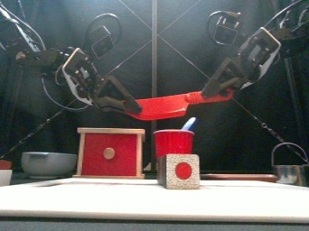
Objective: Cut the sushi into 4 pieces with the knife
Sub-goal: Cut the sushi into 4 pieces
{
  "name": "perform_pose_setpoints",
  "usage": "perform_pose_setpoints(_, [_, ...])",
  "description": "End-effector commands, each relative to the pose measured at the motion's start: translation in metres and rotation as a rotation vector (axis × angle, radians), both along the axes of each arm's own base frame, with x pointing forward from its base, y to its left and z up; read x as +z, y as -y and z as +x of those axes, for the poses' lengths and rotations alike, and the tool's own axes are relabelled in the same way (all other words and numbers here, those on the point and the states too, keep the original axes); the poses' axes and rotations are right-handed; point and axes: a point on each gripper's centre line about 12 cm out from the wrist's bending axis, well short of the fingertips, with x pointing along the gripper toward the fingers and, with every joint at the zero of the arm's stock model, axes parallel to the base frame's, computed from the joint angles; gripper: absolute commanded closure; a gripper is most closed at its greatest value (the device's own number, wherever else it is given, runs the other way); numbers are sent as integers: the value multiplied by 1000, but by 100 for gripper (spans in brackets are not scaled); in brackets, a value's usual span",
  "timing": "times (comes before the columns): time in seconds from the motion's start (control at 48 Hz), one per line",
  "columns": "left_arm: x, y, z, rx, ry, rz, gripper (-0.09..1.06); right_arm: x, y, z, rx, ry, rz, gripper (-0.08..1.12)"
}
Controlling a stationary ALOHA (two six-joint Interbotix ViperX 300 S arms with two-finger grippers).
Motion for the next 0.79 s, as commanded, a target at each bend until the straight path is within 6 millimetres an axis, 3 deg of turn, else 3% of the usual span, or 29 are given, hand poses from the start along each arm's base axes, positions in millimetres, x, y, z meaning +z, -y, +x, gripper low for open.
perform_pose_setpoints(0.021, [18,3,15,9,88,-25,78,15,-1,14,-1,32,8,102])
perform_pose_setpoints(0.188, [9,7,15,24,62,-51,78,6,-2,18,9,-28,9,101])
perform_pose_setpoints(0.583, [-21,10,15,51,-24,-71,78,9,1,23,-4,-19,12,101])
perform_pose_setpoints(0.792, [-26,9,16,61,-35,-75,78,2,3,25,-9,-42,13,101])
